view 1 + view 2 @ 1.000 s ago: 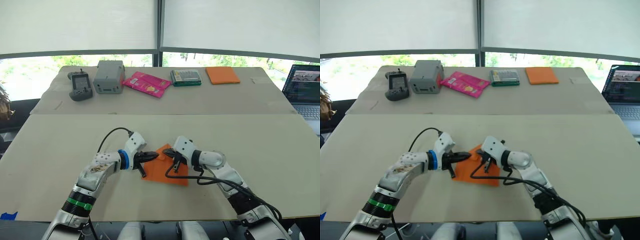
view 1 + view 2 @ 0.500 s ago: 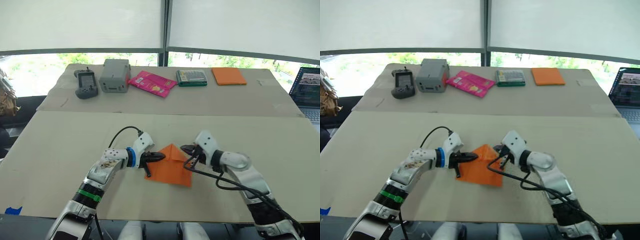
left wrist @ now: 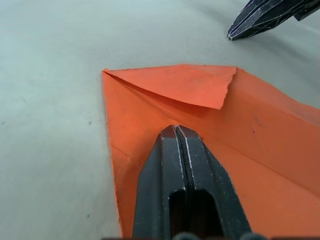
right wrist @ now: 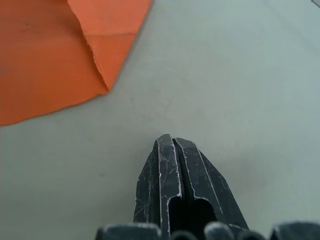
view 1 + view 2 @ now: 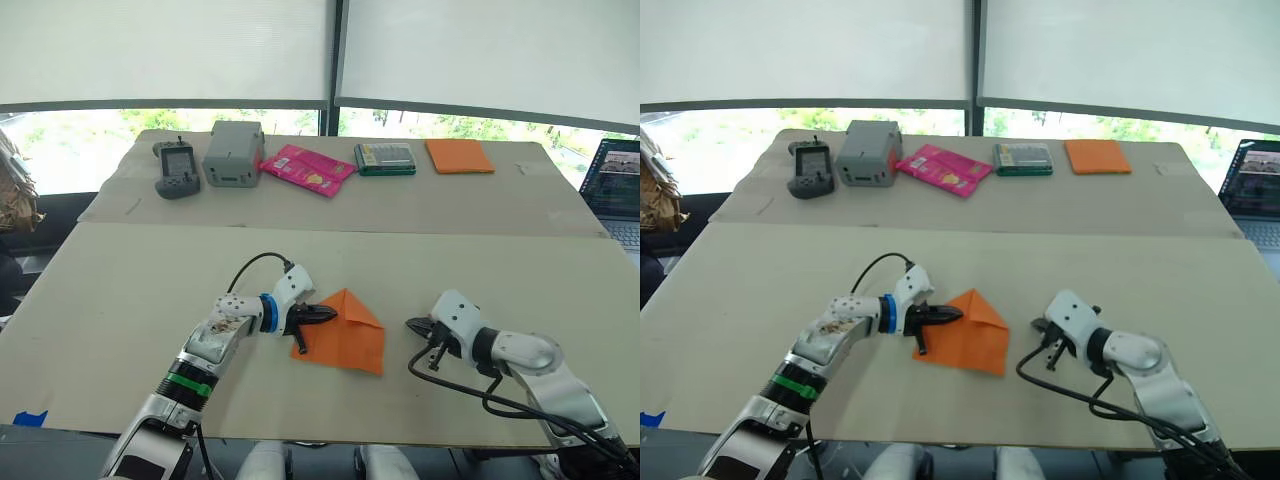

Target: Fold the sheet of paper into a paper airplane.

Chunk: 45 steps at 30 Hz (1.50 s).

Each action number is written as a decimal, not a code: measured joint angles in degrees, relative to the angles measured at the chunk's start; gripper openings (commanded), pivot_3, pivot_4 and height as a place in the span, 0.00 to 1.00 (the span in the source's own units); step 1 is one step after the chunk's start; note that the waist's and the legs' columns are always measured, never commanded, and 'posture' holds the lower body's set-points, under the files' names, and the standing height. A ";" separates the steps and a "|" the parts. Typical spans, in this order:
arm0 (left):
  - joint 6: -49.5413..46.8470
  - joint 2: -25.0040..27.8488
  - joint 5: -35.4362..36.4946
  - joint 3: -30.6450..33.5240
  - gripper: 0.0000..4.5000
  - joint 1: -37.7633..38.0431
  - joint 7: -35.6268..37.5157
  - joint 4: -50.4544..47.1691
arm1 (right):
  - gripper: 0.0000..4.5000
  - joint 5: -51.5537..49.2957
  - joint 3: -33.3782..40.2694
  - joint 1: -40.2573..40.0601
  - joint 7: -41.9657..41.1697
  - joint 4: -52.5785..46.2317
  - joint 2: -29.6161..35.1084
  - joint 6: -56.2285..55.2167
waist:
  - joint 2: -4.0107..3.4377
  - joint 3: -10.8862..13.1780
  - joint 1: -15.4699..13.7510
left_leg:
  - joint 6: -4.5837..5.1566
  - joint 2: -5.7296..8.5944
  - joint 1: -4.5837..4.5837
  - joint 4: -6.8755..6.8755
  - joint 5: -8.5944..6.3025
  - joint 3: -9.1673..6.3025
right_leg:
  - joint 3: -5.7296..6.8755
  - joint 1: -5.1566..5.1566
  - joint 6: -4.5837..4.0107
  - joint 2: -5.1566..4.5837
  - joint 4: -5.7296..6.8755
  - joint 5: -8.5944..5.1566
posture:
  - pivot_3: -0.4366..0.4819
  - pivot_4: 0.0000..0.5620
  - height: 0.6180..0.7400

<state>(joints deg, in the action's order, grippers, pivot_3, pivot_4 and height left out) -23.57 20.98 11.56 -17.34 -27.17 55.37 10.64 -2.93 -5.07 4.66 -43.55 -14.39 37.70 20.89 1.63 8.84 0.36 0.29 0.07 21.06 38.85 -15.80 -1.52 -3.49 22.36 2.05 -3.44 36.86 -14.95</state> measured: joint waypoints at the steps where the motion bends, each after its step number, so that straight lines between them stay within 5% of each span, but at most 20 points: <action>1: 0.03 -0.06 0.00 0.08 0.00 -0.01 0.05 0.13 | 0.00 0.81 -1.42 1.72 -0.04 1.63 -0.26 -1.54 | 0.00 0.00 0.19 | 0.00 0.00 -0.01 0.00 0.00 0.00 | 0.00 -0.01 0.00 0.00 0.00 0.00 | 0.48 0.27 1.00; 11: 0.25 -1.18 -0.21 0.22 0.00 0.36 -0.48 -0.11 | 0.00 3.60 -7.69 11.35 -8.27 8.46 2.79 -7.07 | 0.00 0.00 -0.06 | 0.07 -0.01 0.02 0.00 -0.04 -0.04 | 0.03 0.00 0.00 -0.02 -0.08 0.01 | 0.48 0.27 1.00; 19: 0.22 -1.23 -0.21 0.74 0.00 1.66 -1.39 -1.44 | 0.00 -5.53 -6.11 3.05 -14.76 -6.53 7.79 7.86 | 0.00 0.00 0.02 | 0.12 -0.13 0.04 -0.01 -0.07 -0.05 | 0.02 0.00 0.01 -0.03 -0.09 0.00 | 0.48 0.27 1.00; 30: 0.21 -1.55 -0.21 0.88 0.00 1.73 -1.63 -1.38 | 0.00 -8.09 -4.29 2.81 -6.55 -10.70 4.88 19.10 | 0.00 0.00 0.11 | 0.12 -0.05 0.04 0.02 -0.07 -0.05 | 0.00 0.00 0.04 -0.05 -0.09 0.00 | 0.48 0.27 1.00; 36: 0.26 -1.59 -0.21 0.84 0.00 1.56 -1.27 -1.17 | 0.42 -15.37 1.84 8.20 -5.68 -9.62 2.93 28.06 | 0.00 0.00 0.00 | 0.13 -0.06 0.06 0.01 -0.08 -0.06 | 0.01 0.01 0.03 -0.06 -0.11 0.00 | 0.48 0.27 1.00; 45: 0.26 -1.67 -0.21 1.20 0.00 2.58 -2.10 -2.41 | 0.42 -21.08 0.74 21.03 -5.53 4.45 -2.44 37.84 | -0.02 0.01 0.25 | 0.18 -0.08 0.09 -0.02 -0.11 -0.06 | 0.01 0.06 0.03 -0.08 -0.13 0.00 | 0.48 0.27 1.00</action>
<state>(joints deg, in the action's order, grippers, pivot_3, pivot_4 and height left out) -23.31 19.32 11.36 -16.14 -24.58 53.28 8.23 -24.01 -4.32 25.69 -49.07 -9.94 35.26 58.74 1.61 8.85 0.62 0.46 -0.01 21.15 38.84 -15.90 -1.58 -3.48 22.42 2.08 -3.52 36.74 -14.95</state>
